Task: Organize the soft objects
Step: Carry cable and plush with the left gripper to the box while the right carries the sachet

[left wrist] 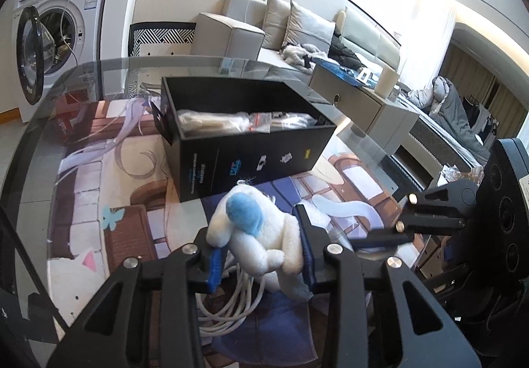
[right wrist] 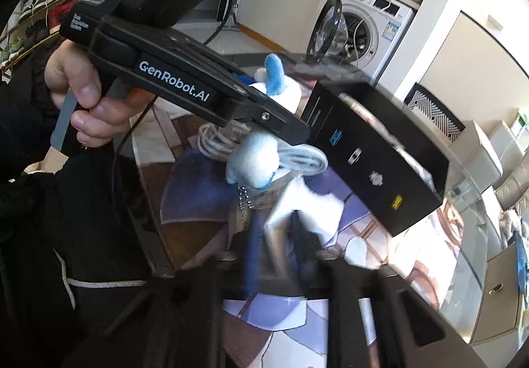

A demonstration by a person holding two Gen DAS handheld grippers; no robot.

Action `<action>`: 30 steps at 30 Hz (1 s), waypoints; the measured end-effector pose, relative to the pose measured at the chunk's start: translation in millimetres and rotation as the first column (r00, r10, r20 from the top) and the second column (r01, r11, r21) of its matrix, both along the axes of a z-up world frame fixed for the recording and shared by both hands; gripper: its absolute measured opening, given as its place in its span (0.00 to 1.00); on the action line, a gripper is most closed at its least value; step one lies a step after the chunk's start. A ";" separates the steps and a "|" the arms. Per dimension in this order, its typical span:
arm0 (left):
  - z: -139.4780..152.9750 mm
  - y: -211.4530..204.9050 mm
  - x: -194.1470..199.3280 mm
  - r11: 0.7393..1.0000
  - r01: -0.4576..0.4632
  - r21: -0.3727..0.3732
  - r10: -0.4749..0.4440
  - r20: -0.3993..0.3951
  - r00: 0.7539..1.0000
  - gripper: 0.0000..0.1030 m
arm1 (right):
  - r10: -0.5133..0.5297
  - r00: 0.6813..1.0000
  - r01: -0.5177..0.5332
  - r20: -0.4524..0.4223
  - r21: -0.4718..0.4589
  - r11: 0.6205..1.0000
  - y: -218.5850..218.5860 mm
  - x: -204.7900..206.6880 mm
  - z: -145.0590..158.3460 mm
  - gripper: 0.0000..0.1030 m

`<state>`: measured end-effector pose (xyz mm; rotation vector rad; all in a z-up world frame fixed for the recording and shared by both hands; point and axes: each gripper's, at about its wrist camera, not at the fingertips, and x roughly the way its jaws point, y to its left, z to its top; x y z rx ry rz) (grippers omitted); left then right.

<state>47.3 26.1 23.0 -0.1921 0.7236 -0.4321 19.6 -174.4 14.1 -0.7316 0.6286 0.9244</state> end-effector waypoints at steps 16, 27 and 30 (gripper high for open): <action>10.5 6.5 -4.2 1.000 -0.021 -0.013 0.021 0.028 0.999 0.34 | 0.031 0.995 -0.038 -0.090 -0.079 0.996 3.6 -4.4 -15.0 0.49; 16.3 16.7 -6.7 0.998 -0.053 -0.021 0.054 0.045 0.998 0.34 | 0.038 0.993 -0.045 -0.115 -0.058 0.997 6.5 3.5 -27.7 0.41; 19.1 18.1 -7.5 0.998 -0.058 -0.022 0.059 0.052 0.997 0.34 | 0.053 0.994 -0.057 -0.100 -0.039 0.998 5.0 1.0 -21.9 0.31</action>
